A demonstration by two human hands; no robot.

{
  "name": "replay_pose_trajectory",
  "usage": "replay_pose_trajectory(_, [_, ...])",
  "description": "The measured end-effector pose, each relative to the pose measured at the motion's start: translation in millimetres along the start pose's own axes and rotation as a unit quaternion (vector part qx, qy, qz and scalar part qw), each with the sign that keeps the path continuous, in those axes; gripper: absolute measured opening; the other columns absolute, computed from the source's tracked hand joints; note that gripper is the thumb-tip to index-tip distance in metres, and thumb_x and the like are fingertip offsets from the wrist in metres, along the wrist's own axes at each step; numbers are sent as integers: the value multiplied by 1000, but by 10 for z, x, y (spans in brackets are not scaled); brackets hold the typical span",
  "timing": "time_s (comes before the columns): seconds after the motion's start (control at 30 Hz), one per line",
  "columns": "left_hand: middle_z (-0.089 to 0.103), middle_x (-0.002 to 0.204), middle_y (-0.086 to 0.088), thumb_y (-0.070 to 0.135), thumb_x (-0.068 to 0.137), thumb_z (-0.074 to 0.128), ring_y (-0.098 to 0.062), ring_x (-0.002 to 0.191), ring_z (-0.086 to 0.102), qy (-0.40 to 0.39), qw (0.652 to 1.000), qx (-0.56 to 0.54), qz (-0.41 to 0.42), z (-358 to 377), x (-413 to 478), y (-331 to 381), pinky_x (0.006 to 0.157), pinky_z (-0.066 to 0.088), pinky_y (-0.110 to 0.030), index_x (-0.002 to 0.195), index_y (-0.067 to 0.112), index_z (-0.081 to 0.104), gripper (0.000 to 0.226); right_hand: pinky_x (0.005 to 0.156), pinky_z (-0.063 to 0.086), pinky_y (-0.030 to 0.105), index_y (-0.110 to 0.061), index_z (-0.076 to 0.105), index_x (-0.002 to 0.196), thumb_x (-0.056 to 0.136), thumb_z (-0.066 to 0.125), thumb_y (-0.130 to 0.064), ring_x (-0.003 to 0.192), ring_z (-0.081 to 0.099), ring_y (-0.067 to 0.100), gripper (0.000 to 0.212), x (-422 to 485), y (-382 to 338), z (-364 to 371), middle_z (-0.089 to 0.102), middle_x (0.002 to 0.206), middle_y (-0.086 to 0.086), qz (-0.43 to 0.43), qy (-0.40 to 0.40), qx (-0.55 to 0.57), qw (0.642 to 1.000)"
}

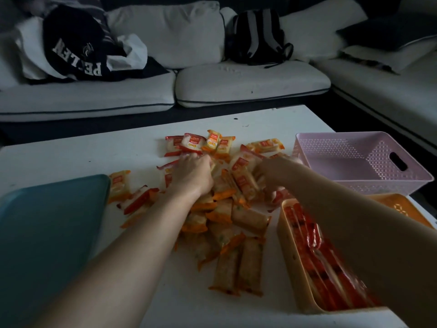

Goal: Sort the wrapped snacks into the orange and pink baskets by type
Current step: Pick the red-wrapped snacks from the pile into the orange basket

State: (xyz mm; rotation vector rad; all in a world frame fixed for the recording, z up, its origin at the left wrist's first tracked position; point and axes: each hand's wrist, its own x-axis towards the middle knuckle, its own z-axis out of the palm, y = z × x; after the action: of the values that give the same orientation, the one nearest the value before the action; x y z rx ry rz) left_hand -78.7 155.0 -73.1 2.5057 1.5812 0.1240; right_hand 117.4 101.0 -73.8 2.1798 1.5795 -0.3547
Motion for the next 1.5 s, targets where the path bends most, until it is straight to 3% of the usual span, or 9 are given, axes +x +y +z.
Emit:
replay_pose_trajectory(0.33, [47,151,-14,44,92,68,-34,130,54,-160,958,-232,-41,8,425,746,97,49,-38,158,12,24,86,85,55,31,-11,67,113,78,85,-31,82,59,16,44,-256,144,-111,56,81,-6,-21,64,76,995])
replay_pose_trajectory(0.53, [53,145,-8,40,87,76,-24,107,58,-163,937,-303,-54,149,460,637,70,46,-29,155,20,32,84,87,57,33,-10,68,120,85,79,-26,98,66,22,40,-162,204,-12,69,110,6,-44,63,162,984])
replay_pose_trajectory(0.7, [61,133,0,58,70,83,-25,115,60,-148,933,-318,-75,126,456,564,95,50,-36,144,25,47,88,57,47,23,-5,66,110,78,84,-21,79,60,18,40,-115,183,49,67,100,8,-17,75,286,955])
replay_pose_trajectory(0.77, [66,107,3,52,77,79,-21,102,61,-148,914,-368,-86,75,419,549,89,48,-33,112,25,61,48,68,56,29,-7,65,116,74,86,-18,83,64,21,48,-147,188,33,69,103,9,-19,101,334,937])
replay_pose_trajectory(0.83, [68,91,3,38,86,72,-21,93,64,-144,883,-436,-101,10,382,524,76,49,-31,91,23,68,17,80,60,37,-14,62,126,69,89,-15,91,68,24,63,-223,206,7,71,103,6,-26,126,401,907])
replay_pose_trajectory(1.0, [60,125,-1,46,75,78,-21,110,59,-58,863,-489,-115,-278,244,384,88,51,-34,134,19,53,70,65,60,29,-18,66,113,73,87,-18,83,71,17,45,-509,267,-60,71,94,1,-28,184,540,821])
replay_pose_trajectory(1.13, [76,99,-11,28,72,83,-27,89,75,-25,808,-579,-106,-554,28,354,81,62,-44,111,17,65,44,85,60,54,-1,63,111,84,75,-9,97,73,38,31,-835,367,-85,71,105,22,-2,137,721,680])
replay_pose_trajectory(1.23, [78,95,-16,12,82,77,-30,86,77,-56,769,-630,-88,-674,-291,503,82,62,-48,119,5,65,40,61,58,46,5,61,115,89,63,-1,86,70,40,26,-1173,484,-83,67,92,26,8,119,798,590])
replay_pose_trajectory(1.5, [77,99,-16,10,78,79,-34,94,75,-101,744,-660,-31,-583,-1082,1328,88,60,-49,104,16,72,28,60,59,37,-5,59,119,87,61,-3,77,72,26,31,-2010,1031,279,68,94,16,74,202,822,527])
